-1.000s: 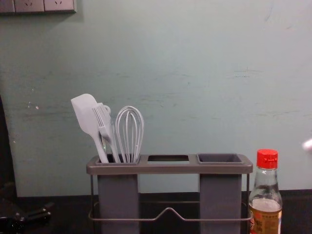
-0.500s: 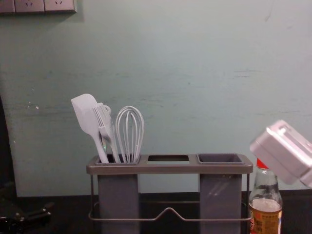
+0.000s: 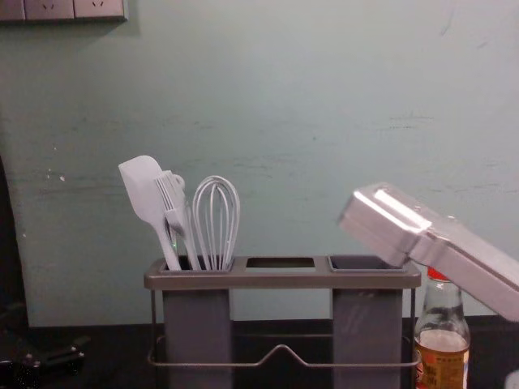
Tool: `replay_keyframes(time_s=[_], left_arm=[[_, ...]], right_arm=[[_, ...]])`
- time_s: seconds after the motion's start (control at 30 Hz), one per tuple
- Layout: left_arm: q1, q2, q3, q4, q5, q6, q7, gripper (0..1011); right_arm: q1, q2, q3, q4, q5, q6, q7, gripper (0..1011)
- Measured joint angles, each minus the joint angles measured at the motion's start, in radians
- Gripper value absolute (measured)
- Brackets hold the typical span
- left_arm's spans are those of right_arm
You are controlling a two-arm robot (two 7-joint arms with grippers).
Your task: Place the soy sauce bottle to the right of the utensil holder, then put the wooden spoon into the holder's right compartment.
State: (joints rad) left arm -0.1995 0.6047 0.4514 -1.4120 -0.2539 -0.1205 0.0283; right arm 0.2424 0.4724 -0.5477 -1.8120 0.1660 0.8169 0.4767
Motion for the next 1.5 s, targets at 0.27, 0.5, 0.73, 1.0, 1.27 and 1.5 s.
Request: replay_keyframes(time_s=[0.27, 0.5, 0.73, 1.0, 1.27, 1.5], left_arm=[[0.000, 0.000, 0.000, 0.000, 0.000, 0.000, 0.000, 1005], [0.000, 0.000, 0.000, 0.000, 0.000, 0.000, 0.000, 1005], [0.000, 0.000, 0.000, 0.000, 0.000, 0.000, 0.000, 1005], [0.000, 0.000, 0.000, 0.000, 0.000, 0.000, 0.000, 1005], [0.000, 0.000, 0.000, 0.000, 0.000, 0.000, 0.000, 1005], [0.000, 0.000, 0.000, 0.000, 0.000, 0.000, 0.000, 1005]], right_arm=[[0.063, -0.038, -0.036, 0.041, -0.036, 0.069, 0.012, 1002], [0.086, -0.077, -0.040, 0.085, -0.049, 0.075, 0.021, 1002], [0.079, -0.118, -0.017, 0.114, -0.060, 0.065, 0.010, 1002], [0.058, -0.153, 0.005, 0.143, -0.071, 0.040, -0.012, 1002], [0.054, -0.166, 0.010, 0.173, -0.091, 0.027, -0.010, 1002], [0.055, -0.169, 0.012, 0.184, -0.104, 0.023, 0.003, 1002]])
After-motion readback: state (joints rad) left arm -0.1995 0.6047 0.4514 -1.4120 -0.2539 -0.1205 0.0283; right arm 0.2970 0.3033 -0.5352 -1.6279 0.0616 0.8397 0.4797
